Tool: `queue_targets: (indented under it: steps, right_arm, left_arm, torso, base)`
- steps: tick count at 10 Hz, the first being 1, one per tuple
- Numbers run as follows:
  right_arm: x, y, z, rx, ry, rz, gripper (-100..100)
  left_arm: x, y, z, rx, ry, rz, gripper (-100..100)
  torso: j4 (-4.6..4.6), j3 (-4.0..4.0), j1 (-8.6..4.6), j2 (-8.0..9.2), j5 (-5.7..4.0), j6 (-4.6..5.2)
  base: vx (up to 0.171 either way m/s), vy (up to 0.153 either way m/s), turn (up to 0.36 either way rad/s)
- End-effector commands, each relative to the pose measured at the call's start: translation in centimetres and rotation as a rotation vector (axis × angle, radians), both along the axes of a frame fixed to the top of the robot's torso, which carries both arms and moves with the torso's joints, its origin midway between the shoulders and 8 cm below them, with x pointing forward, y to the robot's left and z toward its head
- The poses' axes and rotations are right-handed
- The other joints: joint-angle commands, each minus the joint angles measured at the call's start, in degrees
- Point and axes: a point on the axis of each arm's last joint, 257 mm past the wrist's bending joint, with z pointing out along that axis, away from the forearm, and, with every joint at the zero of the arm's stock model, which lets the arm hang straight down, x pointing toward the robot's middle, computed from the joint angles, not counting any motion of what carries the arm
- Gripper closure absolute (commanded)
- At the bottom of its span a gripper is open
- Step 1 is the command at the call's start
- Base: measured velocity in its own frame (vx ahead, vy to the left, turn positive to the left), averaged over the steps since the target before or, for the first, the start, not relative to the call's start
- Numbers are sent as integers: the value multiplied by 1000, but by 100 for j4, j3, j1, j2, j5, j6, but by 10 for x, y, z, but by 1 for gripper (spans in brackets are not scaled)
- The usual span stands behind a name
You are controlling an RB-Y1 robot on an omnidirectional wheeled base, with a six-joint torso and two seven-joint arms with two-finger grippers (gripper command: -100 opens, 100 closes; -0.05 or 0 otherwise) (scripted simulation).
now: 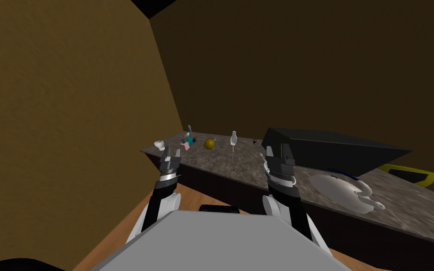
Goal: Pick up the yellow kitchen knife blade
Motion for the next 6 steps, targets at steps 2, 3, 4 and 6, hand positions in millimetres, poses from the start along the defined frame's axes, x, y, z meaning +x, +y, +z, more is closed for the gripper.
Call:
queue_targets:
  steps: [2,3,4,6]
  right_arm:
    - [1,5,-4,-72,31,24,-100]
    - [1,7,-7,-105,49,32,-100]
    - [2,8,-11,-140,70,38,-100]
    - [2,10,-16,-187,94,47,-100]
  left_arm:
    - [0,0,0,0,0,0,0]
    - [0,0,0,0,0,0,0]
    - [0,0,0,0,0,0,0]
    - [0,0,0,0,0,0,0]
  torso:
    - [3,8,-1,16,0,-1]
    - [7,18,-6,32,-1,-1]
    - [9,25,-9,44,-2,-1]
    - [10,24,-12,42,-2,-2]
  base:
    - [-75,-4,68]
    - [-122,-20,131]
    - [-114,-14,152]
    - [-80,-16,115]
